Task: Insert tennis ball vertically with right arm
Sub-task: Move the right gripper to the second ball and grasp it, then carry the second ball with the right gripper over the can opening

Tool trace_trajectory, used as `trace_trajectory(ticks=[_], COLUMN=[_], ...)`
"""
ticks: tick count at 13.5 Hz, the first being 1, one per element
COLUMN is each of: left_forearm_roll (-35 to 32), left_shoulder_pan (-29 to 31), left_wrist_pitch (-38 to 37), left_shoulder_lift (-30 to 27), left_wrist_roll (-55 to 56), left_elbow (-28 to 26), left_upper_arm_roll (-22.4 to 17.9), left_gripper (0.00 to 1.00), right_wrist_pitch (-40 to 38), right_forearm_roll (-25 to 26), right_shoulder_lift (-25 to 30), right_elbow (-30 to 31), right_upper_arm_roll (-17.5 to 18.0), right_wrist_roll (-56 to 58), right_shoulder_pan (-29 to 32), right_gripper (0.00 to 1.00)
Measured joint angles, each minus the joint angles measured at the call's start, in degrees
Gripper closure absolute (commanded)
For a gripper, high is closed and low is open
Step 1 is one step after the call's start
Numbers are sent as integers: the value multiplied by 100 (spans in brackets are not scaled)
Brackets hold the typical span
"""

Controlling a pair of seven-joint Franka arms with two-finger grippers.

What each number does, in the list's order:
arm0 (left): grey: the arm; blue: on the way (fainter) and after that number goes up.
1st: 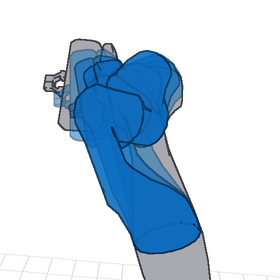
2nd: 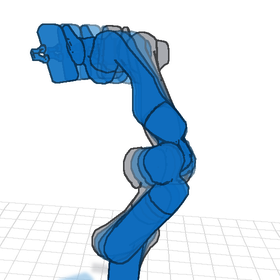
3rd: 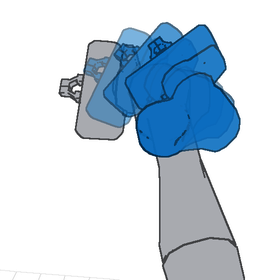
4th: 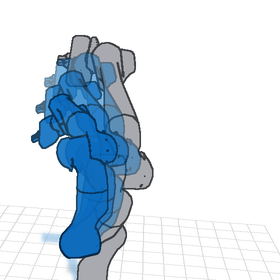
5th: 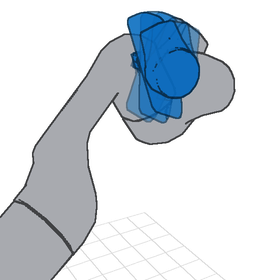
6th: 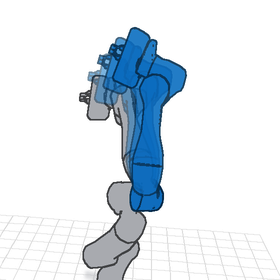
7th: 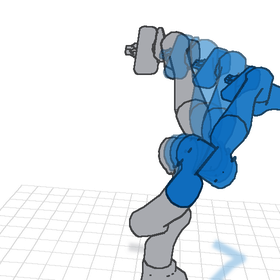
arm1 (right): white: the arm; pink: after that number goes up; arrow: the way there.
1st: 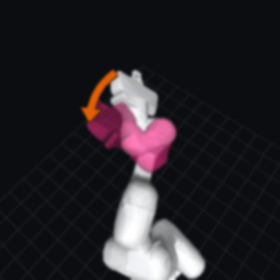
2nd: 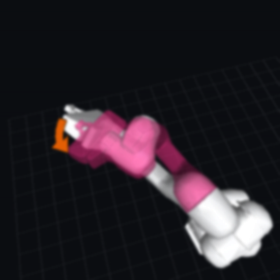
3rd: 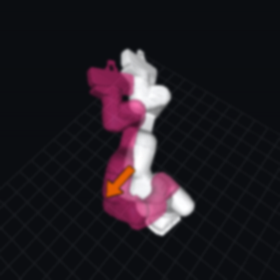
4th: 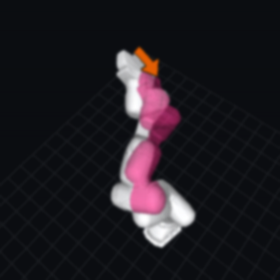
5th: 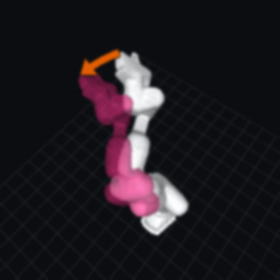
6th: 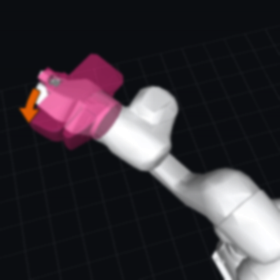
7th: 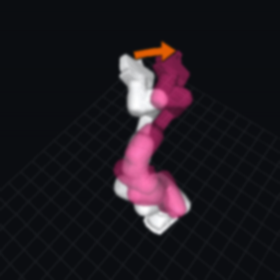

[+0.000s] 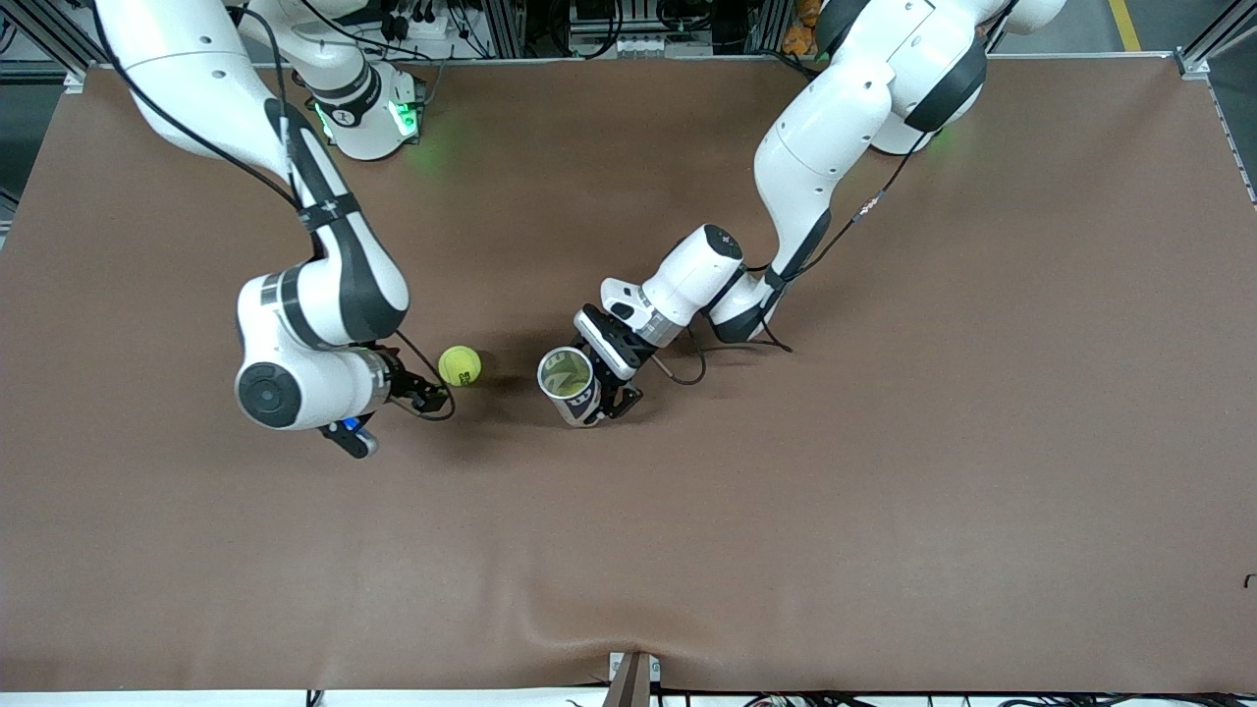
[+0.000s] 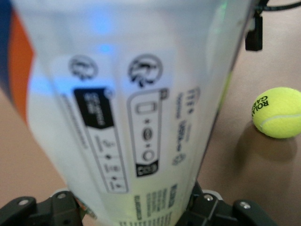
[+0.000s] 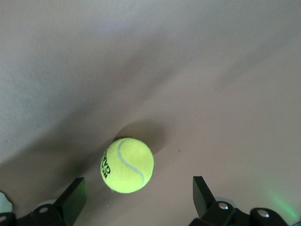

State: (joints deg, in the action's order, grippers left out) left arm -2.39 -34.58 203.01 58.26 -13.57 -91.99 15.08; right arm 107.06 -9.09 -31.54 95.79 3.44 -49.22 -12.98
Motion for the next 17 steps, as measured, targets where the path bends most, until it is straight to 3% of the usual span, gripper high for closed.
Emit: trace_trajectory(ticks=[7, 8, 10, 11, 12, 15, 17], left_forearm_roll=[0, 0, 0, 0, 0, 0, 0], left_shoulder_pan=[0, 0, 0, 0, 0, 0, 0], left_wrist_pitch=[0, 0, 0, 0, 0, 0, 0], left_shoulder_lift=[0, 0, 0, 0, 0, 0, 0], left_wrist_roll=[0, 0, 0, 0, 0, 0, 0], left_elbow=[0, 0, 0, 0, 0, 0, 0], left_upper_arm_roll=[0, 0, 0, 0, 0, 0, 0], left_gripper=[20, 20, 20, 20, 20, 20, 20], right_wrist_pitch=[969, 1035, 1303, 1400, 1431, 1339, 623], right_forearm_roll=[7, 8, 12, 23, 37, 91, 121], right_shoulder_lift=[-14, -26, -56, -64, -64, -19, 59], right_elbow=[710, 769, 908, 969, 1000, 941, 516], right_upper_arm_roll=[3, 3, 7, 8, 8, -24, -65], right_wrist_roll=[-12, -36, -81, -94, -107, -112, -112], right_shoulder_pan=[-356, -380, -463, -533, -581, -581, -455], right_gripper=[0, 7, 74, 91, 100, 100, 100])
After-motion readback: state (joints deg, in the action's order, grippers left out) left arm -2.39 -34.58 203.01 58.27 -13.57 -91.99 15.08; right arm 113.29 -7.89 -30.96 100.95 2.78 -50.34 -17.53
